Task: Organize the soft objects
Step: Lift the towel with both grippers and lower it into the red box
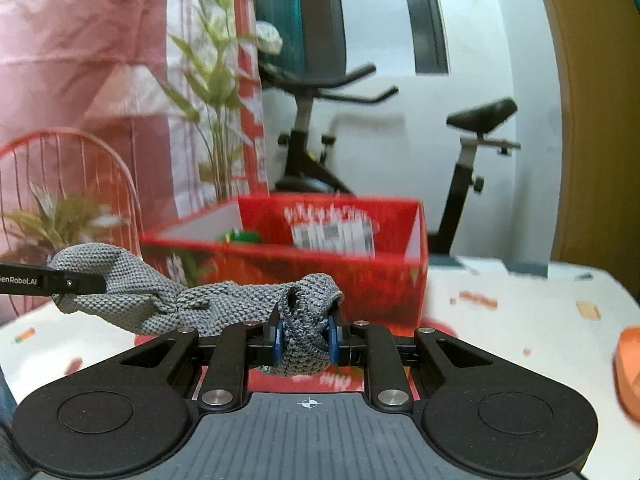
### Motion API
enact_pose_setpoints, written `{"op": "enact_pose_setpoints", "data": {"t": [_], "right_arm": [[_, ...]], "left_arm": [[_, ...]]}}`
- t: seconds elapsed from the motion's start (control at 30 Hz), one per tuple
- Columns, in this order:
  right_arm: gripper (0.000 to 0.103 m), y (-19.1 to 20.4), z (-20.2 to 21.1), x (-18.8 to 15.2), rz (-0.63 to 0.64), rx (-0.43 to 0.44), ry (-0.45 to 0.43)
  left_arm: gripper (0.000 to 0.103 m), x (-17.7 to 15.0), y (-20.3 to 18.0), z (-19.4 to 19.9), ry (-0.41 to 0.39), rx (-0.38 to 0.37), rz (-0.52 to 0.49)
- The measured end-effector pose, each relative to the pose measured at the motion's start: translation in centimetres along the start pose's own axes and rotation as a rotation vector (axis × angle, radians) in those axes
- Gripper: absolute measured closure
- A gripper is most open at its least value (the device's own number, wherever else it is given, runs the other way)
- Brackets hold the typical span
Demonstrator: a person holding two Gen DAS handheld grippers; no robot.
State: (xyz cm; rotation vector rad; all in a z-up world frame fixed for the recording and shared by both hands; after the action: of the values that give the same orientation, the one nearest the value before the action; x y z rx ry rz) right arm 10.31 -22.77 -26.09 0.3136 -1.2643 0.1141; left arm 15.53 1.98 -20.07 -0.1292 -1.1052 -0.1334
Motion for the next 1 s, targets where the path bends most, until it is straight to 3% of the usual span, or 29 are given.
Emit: {"op": "enact_pose_setpoints", "data": {"t": [0.2, 0.5, 0.73, 1.0], "right_arm": [[0.085, -0.7, 1.1, 4.7, 0.025, 0.013, -0.082], [0.085, -3.1, -3.4, 11.5, 0.047, -0.005, -0.045], [0.085, -4.5, -10.1, 14.1, 0.116, -0.042, 0.03], [0.085, -6.0, -17.8, 14.1, 0.169, -0.089, 0.139]], "left_arm": [[0.09, 4.0, -1.0, 1.3, -0.095, -0.017, -0.044], [0.09, 9.3, -2.2, -2.4, -0.112, -0.026, -0.127], [0.09, 12.6, -1.9, -9.1, -0.036, -0.026, -0.115], [0.09, 14.5, -2.0, -17.5, 0.107, -0.027, -0.1]]}}
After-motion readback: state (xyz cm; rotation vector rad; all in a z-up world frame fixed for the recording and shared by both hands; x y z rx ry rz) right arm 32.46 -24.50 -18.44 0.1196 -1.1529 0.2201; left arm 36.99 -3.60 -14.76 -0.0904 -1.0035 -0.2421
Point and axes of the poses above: each gripper's, at about its wrist camera, not at the fingertips, and z roughly against the way its jaws point, y to its left, x to its top, the point moved 2 cm from there along -z, roughly the way its jaws point, and after that the axes turned 6 degrees about x, right-handed, at the moved point
